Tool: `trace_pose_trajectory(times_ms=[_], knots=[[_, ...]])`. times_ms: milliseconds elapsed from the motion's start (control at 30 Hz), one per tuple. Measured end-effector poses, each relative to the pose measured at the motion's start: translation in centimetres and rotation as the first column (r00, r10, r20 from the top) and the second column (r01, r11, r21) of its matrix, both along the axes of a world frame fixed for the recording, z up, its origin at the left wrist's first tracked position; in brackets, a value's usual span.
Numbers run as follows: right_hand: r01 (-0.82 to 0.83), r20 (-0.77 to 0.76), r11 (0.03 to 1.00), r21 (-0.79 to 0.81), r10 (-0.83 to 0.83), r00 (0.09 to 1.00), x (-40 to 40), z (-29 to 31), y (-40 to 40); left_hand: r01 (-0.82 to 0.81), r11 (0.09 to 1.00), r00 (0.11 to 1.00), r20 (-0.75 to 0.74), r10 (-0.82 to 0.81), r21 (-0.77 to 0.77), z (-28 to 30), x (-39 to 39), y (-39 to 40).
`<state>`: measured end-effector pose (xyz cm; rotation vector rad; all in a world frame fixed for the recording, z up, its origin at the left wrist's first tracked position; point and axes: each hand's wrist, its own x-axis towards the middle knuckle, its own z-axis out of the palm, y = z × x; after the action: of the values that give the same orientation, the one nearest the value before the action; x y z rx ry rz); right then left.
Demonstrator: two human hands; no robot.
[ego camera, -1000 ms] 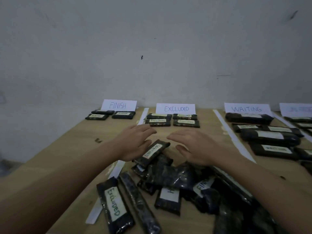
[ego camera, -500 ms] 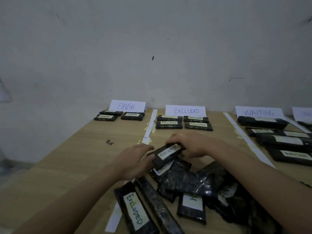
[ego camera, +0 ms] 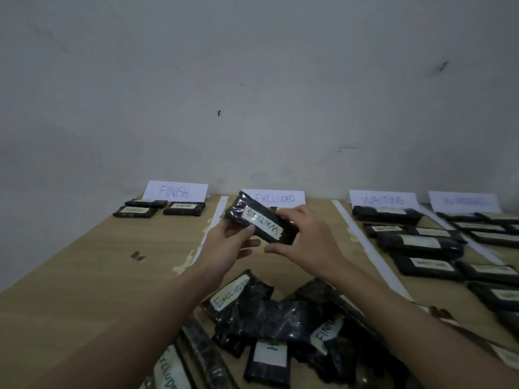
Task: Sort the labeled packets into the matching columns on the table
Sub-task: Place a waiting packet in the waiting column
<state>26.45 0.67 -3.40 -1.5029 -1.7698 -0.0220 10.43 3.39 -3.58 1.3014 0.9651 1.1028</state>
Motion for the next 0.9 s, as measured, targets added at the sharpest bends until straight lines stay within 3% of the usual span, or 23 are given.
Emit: trace_pose_trajectory(times_ms=[167, 267, 400, 533, 633, 767, 900], knots=[[0.114, -0.158, 0.992, 0.053, -0.105, 0.982, -0.2, -0.3, -1.4, 0.095, 0.995, 0.993, 0.075, -0.095, 0.007, 0.2, 3.6, -0.7], [0.097, -0.160, 0.995, 0.001, -0.095, 0.982, 1.1, -0.2, -2.7, 0.140, 0.989, 0.990, 0.010, -0.141, 0.041, 1.0, 5.3, -0.8], [0.171, 0.049, 0.982, 0.081, -0.176, 0.983, 4.4, -0.1, -5.1, 0.281, 0.945, 0.927, -0.302, -0.223, 0.165, 1.9, 7.3, -0.9], [0.221, 0.360, 0.932, 0.286, -0.318, 0.877, 8.7, -0.6, -7.2, 0.524, 0.808, 0.772, -0.550, -0.317, 0.270, 2.5, 10.4, -1.7], [0.211, 0.431, 0.940, 0.269, -0.313, 0.846, 11.9, -0.6, -8.7, 0.614, 0.726, 0.706, -0.626, -0.330, 0.310, 2.8, 13.5, -2.6], [0.197, 0.607, 0.951, 0.237, -0.303, 0.734, 16.4, -0.6, -11.4, 0.723, 0.631, 0.611, -0.687, -0.393, 0.282, 2.6, 17.6, -3.6], [0.196, 0.613, 0.968, 0.158, -0.252, 0.749, 20.0, -1.1, -13.4, 0.730, 0.618, 0.593, -0.719, -0.361, 0.292, 2.4, 20.8, -4.7]])
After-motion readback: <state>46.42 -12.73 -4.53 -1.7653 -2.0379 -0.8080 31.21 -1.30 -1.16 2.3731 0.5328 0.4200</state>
